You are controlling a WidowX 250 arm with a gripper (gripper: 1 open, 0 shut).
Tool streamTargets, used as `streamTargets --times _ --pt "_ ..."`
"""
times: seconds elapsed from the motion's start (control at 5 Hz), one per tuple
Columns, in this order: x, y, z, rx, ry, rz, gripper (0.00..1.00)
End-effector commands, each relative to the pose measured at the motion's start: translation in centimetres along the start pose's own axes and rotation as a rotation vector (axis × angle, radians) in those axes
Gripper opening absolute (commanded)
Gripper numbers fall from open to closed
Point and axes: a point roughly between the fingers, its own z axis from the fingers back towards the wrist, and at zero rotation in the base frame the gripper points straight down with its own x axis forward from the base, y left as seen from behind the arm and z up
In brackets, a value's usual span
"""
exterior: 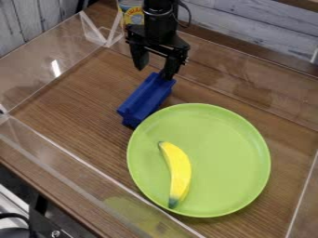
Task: Remove the blue object from inside the green plate and put it on the table
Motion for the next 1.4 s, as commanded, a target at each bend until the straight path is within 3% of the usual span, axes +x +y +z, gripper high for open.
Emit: streamTargets --times 0.0,1.2 --pt "1.04 0.58 1.4 0.016 -0.048 0.004 1.0" --pt "1.05 1.18 1.29 0.03 -0.03 0.013 1.0"
